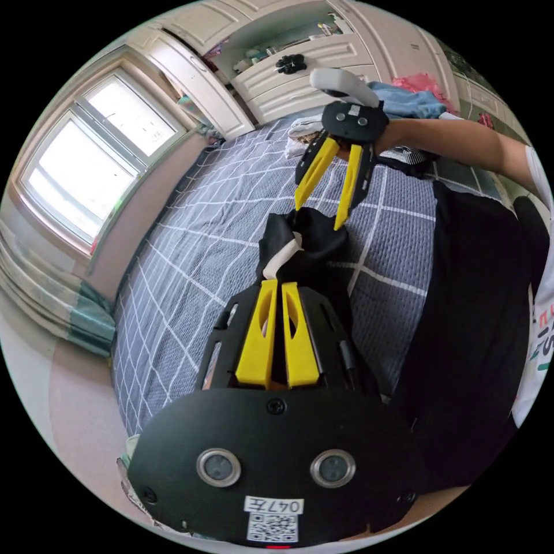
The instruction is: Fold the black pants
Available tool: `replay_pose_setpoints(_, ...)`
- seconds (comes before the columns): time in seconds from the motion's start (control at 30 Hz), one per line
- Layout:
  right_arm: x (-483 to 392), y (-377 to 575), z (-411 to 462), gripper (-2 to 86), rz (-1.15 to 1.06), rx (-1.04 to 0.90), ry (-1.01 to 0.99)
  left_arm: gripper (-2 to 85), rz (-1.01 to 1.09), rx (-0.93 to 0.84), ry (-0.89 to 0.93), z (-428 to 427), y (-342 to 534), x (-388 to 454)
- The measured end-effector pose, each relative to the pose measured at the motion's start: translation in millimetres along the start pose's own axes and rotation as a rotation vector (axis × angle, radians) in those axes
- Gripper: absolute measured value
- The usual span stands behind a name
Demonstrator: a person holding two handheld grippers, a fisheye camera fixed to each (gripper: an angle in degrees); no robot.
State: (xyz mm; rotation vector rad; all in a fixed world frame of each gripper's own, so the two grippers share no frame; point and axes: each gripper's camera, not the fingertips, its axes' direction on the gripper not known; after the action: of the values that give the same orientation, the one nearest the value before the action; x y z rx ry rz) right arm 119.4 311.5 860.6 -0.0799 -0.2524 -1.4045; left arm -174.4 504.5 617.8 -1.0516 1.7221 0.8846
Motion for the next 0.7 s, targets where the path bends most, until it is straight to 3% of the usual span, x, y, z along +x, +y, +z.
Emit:
replay_pose_setpoints(0.27, -30.1, -19.4, 26.8, 13.8, -0.059, 0.102, 0.037, -0.5, 0.029, 0.052, -0.085, -24.8, 7.2, 26.2)
replay_pose_setpoints(0.4, -23.4, -22.4, 18.5, 8.8, -0.03, 0.134, -0.126, -0.5, 0.04, 0.052, -0.144, -35.8, 15.8, 32.9)
replay_pose_setpoints(0.5, -35.4, 2.3, -4.6, 1.9, 0.015, 0.249, -0.004, -0.5, 0.045, 0.047, -0.117, -39.1, 29.0, 37.5)
replay_pose_setpoints(0.57, -37.7, 14.8, -4.4, 1.1, 0.064, 0.244, 0.095, -0.5, 0.04, 0.036, -0.121, -38.8, 39.3, 42.7)
replay_pose_setpoints(0.7, -36.5, 1.0, 34.5, 4.2, 0.049, 0.122, -0.008, -0.5, 0.006, -0.009, -0.113, -27.6, 51.6, 45.2)
